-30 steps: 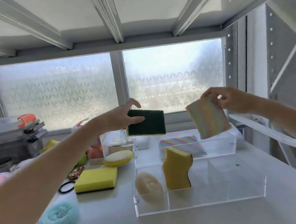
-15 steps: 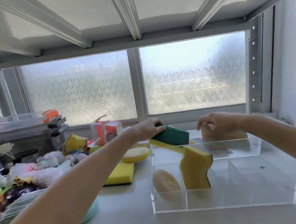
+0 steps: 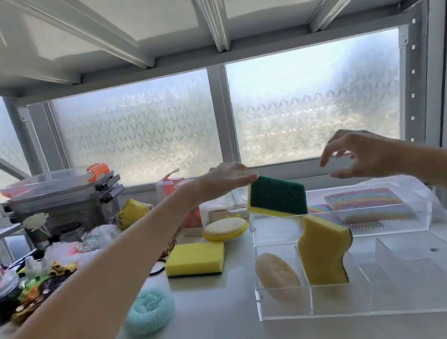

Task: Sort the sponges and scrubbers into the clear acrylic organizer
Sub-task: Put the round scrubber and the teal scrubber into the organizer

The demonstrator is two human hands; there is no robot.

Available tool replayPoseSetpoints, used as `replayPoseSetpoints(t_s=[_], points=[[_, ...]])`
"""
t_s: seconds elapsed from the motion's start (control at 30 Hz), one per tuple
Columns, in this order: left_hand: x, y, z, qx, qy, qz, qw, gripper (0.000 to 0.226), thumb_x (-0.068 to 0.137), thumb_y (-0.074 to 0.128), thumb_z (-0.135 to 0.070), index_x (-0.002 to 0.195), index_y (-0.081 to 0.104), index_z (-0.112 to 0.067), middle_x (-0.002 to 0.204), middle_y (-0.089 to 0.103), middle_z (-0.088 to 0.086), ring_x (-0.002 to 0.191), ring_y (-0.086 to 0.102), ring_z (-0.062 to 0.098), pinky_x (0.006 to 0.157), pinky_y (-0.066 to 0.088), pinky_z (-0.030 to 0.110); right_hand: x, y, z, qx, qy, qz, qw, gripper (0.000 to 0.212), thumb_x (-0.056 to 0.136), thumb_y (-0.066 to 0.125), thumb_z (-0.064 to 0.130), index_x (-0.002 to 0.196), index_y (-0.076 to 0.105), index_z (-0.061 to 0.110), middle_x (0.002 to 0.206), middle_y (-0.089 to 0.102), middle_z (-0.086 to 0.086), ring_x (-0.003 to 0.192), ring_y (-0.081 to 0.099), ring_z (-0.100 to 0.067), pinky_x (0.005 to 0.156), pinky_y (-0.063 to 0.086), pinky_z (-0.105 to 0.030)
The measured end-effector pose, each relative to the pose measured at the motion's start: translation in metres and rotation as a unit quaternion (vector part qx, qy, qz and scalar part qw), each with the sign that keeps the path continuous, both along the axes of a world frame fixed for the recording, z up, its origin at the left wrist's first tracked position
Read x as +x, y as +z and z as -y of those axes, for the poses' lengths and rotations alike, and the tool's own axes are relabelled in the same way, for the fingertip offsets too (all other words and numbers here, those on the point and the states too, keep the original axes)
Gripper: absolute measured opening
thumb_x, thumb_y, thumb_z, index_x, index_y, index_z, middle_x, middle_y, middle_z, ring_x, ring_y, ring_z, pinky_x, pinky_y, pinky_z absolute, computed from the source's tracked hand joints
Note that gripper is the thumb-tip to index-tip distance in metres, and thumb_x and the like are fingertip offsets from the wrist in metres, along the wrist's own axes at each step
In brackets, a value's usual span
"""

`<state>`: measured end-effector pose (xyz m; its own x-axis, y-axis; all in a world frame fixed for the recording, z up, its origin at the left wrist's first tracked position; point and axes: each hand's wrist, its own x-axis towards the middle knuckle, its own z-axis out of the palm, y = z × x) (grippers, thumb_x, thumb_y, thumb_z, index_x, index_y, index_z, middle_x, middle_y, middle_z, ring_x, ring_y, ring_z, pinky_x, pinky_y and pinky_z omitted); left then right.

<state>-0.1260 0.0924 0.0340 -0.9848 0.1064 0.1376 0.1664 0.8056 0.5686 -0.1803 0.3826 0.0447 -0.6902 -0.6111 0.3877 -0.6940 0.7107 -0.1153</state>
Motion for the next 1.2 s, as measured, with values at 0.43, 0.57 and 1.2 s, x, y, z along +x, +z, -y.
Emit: replayPoseSetpoints(t_s=[0.43,0.57,1.2], points=[[0.054,-0.055,0.096,-0.155,0.09,0.113,0.977,0.061,0.081,0.071,-0.039,0.132,0.044,-0.017,0.121,0.053,0.006,0.103,0.054,0.017,0.082,0.045,0.023,0.02,-0.015,0.017,-0.038,0.01,0.045,0.998,0.016,0.087,0.065,0.029,0.098,0.071,0.021,0.1,0.06,0.004,0.093,0.063,-0.013,0.084,0.053,-0.04],[0.054,0.023,0.053,-0.035,0.07,-0.106,0.991,0.067,0.074,0.075,-0.047,0.127,0.048,-0.018,0.11,0.056,0.004,0.082,0.055,0.01,0.066,0.043,0.021,0.009,-0.026,-0.02,-0.051,-0.04,0.069,0.996,0.013,0.086,0.066,0.019,0.097,0.072,0.015,0.096,0.066,-0.004,0.091,0.067,-0.021,0.075,0.053,-0.031],[0.118,-0.01,0.049,-0.394,0.089,0.089,0.91,0.081,0.083,0.049,-0.067,0.148,0.031,-0.022,0.153,0.032,0.004,0.139,0.032,0.023,0.115,0.029,0.044,0.073,-0.023,-0.028,-0.005,-0.005,0.067,0.998,0.008,0.082,0.069,0.029,0.089,0.073,0.027,0.084,0.071,0.013,0.088,0.06,0.01,0.08,0.056,-0.031]])
